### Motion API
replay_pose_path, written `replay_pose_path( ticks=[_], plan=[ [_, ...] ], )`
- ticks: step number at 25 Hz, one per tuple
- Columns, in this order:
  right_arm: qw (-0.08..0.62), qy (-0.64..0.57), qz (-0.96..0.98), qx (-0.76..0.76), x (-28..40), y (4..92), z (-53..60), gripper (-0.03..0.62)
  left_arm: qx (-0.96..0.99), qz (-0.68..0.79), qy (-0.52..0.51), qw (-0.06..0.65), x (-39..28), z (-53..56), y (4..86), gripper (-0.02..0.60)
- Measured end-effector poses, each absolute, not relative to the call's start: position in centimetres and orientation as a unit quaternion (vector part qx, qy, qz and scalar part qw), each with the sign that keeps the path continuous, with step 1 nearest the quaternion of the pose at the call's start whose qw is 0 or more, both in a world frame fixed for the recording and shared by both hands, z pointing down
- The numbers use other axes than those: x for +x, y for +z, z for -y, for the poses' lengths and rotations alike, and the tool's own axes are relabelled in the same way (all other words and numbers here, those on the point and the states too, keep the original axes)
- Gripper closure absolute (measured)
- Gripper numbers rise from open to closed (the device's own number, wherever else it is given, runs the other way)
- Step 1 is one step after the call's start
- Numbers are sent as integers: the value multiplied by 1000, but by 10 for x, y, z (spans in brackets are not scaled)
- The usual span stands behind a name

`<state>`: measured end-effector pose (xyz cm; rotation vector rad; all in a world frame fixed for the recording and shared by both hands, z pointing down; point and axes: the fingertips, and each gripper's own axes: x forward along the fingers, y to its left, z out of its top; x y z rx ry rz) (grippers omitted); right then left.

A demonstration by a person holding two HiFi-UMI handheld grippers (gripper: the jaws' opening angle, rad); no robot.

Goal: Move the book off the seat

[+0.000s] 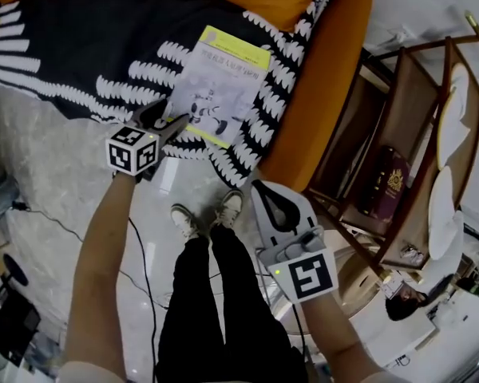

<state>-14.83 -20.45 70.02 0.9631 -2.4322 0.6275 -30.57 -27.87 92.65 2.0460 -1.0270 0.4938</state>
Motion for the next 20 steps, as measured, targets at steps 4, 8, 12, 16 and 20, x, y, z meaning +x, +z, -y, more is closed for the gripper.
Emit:
replay_pose_path(
  ticks=[4,8,12,16,20],
  plan=[
    [217,228,881,352,-144,711,205,574,807,375,189,415,-302,285,939,278],
    [217,234,881,349,-146,725,202,574,804,358,182,439,-301,292,946,278],
    [219,238,882,344,-151,726,197,574,796,340,119,487,-300,294,931,310],
    [216,235,886,336,-152,718,198,574,808,298,63,505,-283,285,895,357],
    [218,230,887,337,-154,715,201,574,809,268,109,511,-251,285,913,357]
  ],
)
